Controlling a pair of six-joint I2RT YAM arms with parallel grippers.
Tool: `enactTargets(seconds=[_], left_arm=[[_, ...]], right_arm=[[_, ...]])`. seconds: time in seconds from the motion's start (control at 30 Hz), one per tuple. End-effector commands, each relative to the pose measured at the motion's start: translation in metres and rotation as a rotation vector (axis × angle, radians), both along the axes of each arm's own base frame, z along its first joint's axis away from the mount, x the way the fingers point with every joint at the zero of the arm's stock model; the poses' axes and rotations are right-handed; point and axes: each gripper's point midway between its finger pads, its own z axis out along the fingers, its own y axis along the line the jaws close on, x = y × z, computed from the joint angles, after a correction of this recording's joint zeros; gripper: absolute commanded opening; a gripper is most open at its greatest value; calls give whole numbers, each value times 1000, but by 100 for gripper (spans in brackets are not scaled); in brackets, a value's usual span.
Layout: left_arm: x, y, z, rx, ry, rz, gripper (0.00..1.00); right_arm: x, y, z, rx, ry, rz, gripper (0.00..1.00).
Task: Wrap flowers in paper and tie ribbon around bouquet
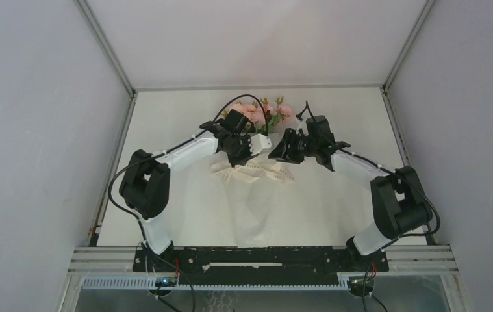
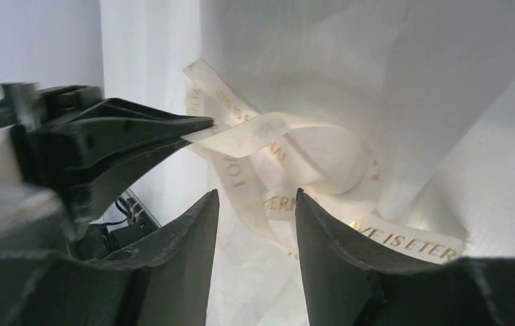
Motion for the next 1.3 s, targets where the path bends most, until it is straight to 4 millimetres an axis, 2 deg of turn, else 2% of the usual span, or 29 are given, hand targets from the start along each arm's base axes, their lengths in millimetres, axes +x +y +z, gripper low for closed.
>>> enactTargets(seconds=[0.0,0.1,0.2,0.27,0.4,0.53,0.63,0.73,0.87,1.03,1.17,1.23,1.27], left_arm=[[5,-18,20,-103,42,36,0],[8,-15,15,-106,66,68,0],[12,-11,11,-114,88,109,0],[13,-11,10,-125,104,126,0],[12,-12,5,-132,127,131,0],[11,-13,3,-142,145,137,0],[9,-14,1,-146,157,138,0],[7,-15,0,-147,167,141,0],[5,-14,-3,-145,176,141,0],[4,-15,-4,-149,182,143,0],[3,-16,-3,-155,186,142,0],[2,-15,-4,-154,189,145,0],[2,-15,-4,-152,190,147,0]], right_arm=[[-8,-2,39,3,-98,-36,55],[-18,-14,41,0,-116,-154,54],[-30,-17,50,81,-119,-263,40],[-41,-4,45,119,-83,-290,34],[-53,39,40,195,-18,-248,36],[-53,57,11,170,65,-300,37],[-48,65,-6,131,99,-313,41],[-38,61,-18,66,102,-362,46],[-28,44,-29,-5,99,-469,52],[-20,44,-40,-42,116,-491,53],[-18,46,-50,-67,135,-492,47],[-16,44,-53,-77,130,-501,38],[-15,43,-55,-86,126,-508,30]])
